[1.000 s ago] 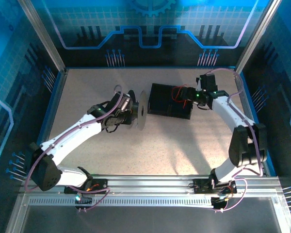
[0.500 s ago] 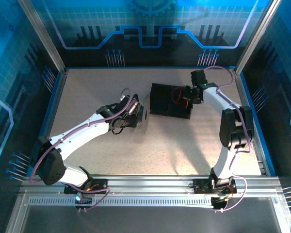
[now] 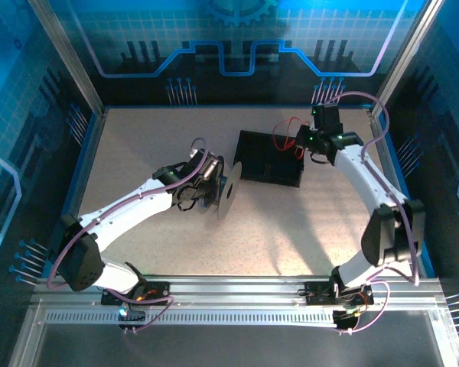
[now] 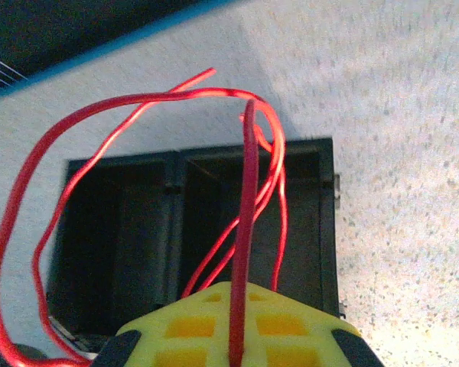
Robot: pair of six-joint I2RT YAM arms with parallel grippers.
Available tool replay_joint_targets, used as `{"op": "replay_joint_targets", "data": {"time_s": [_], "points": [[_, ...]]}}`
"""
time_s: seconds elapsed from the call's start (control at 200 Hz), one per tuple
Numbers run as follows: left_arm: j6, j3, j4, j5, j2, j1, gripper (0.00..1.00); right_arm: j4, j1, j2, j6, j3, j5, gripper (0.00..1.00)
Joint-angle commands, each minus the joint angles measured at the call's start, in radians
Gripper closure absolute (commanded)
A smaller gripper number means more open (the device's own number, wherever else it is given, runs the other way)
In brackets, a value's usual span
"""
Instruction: Wrap the cables
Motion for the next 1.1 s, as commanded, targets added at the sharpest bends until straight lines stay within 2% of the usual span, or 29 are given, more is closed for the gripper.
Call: {"op": "replay_joint_targets", "data": {"time_s": [0.0, 0.115, 0.4, 0.926, 1.096], "points": [[-0.016, 0.030, 0.010, 0.009, -0.006, -0.004, 0.51, 0.004, 0.012, -0.072, -0.026, -0.036, 0.001, 1.00], [-0.013, 0.037, 0.005, 0.007, -0.013, -0.005, 0.46, 0.002, 0.010, -0.140, -0.040, -0.057, -0.026, 1.00], [-0.006, 0.051, -0.006, -0.007, -0.025, -0.005, 0.41, 0.003, 0.011, -0.250, -0.062, -0.108, -0.084, 1.00], [0.004, 0.071, -0.015, -0.006, -0.051, -0.005, 0.31, 0.015, 0.010, -0.285, -0.064, -0.159, -0.139, 1.00], [0.009, 0.082, -0.028, -0.016, -0.074, -0.005, 0.24, 0.013, 0.012, -0.295, -0.068, -0.168, -0.147, 1.00]]}}
